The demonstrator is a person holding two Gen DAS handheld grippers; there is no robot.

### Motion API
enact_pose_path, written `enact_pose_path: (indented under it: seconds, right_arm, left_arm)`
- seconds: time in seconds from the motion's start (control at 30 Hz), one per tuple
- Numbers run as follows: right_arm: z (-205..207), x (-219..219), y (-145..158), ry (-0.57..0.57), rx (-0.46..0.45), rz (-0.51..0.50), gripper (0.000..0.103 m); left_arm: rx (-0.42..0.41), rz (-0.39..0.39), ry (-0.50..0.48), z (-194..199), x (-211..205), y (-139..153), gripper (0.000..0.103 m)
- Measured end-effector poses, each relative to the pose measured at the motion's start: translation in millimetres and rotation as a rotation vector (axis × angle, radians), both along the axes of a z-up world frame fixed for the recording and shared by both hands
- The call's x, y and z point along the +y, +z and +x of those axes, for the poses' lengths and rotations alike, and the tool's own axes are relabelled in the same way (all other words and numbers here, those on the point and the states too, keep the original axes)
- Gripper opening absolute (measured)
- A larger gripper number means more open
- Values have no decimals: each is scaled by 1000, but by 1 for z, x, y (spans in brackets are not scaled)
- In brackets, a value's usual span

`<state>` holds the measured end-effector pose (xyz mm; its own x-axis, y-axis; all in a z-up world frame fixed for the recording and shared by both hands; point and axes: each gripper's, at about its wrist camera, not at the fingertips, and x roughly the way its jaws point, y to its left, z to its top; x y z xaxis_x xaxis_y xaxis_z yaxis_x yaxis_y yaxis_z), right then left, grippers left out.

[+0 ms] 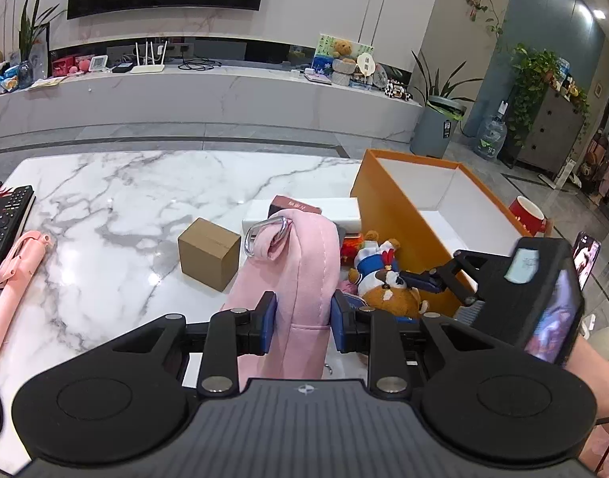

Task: Organize objects
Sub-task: 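Carry the pink backpack and raccoon plush over the orange box with both tools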

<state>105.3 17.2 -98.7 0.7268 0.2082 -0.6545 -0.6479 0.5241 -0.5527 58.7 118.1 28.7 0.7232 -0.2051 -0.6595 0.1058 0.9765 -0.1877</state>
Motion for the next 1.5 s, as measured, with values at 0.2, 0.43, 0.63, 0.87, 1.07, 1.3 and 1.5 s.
enact_pose_path:
  seconds: [0.2, 0.43, 0.63, 0.87, 1.07, 1.3, 1.5]
  right_arm:
    - [-16, -22, 46, 37, 0, 150, 53]
    - [-22, -71, 110, 58, -13, 348, 53]
    - [3, -121, 136, 42, 40, 360, 53]
    - [45, -167, 127, -95, 154, 425, 54]
    - [71, -189, 84, -106, 252, 377, 54]
    - [84, -212, 62, -100, 322, 399, 54]
    - [87, -221, 54, -78, 339, 396, 54]
  left_arm:
    - [-12, -18, 2, -3, -8, 16, 32]
    - [-54, -92, -72, 7, -39, 48, 32]
    - [-69, -148, -192, 37, -89, 64, 32]
    - [66, -175, -208, 98, -144, 29, 32]
    - [91, -126, -226, 117, -174, 15, 31]
    - [178, -223, -222, 131, -187, 4, 30]
    - [206, -125, -171, 134, -193, -19, 30]
